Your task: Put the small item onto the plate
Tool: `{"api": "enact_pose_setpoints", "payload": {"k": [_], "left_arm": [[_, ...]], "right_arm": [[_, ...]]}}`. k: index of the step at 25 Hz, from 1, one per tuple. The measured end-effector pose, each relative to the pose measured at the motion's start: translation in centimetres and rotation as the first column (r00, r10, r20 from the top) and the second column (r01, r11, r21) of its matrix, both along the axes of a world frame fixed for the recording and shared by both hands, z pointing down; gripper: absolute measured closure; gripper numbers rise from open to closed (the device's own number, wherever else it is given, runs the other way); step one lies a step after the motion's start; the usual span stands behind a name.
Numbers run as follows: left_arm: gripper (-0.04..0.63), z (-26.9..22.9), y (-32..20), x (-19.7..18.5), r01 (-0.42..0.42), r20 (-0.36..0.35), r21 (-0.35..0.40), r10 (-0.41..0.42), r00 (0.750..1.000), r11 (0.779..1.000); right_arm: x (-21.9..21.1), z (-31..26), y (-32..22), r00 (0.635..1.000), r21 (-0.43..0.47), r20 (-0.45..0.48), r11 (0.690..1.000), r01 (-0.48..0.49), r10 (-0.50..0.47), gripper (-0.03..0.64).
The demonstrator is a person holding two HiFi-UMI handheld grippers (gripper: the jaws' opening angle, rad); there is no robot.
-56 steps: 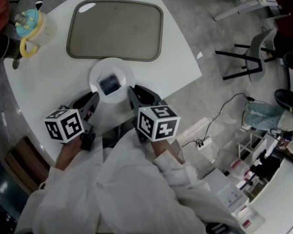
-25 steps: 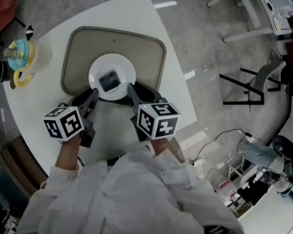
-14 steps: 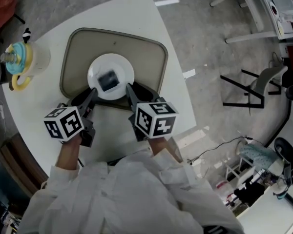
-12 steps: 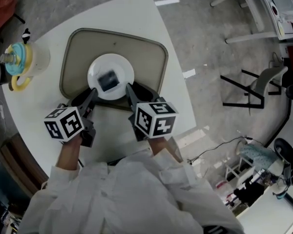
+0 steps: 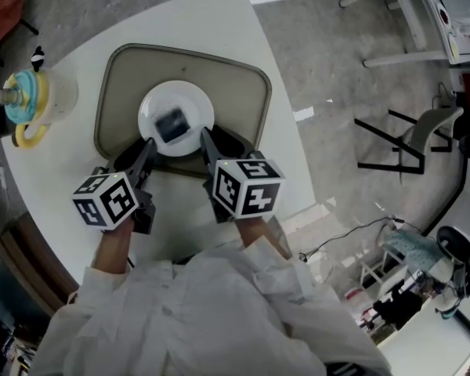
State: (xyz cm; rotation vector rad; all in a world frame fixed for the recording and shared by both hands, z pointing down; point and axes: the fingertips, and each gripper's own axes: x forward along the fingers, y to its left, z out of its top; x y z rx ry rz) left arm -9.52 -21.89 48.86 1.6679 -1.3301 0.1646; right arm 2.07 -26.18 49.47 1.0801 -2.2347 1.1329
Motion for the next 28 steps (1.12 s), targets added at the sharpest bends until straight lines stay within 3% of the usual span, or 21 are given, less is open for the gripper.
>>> {"api": "enact_pose_setpoints", "payload": {"k": [13,28], "left_arm": [[0.522,0.4,-0.6,-0.1,0.069,0.05,-0.026,-0.068,0.996,0.997],[0.518,0.3,0.1,-0.5,0.015,0.065,-0.042,-0.012,0.998,0.999]], "right_arm": [[0.0,0.5,-0.8,0.998,-0.009,-0.057,1.0,-0.008,0.008,0.543],[0.6,-0.3,-0.5,0.994,0.041,-0.109,0.999,0.006,-0.001,0.543]]}}
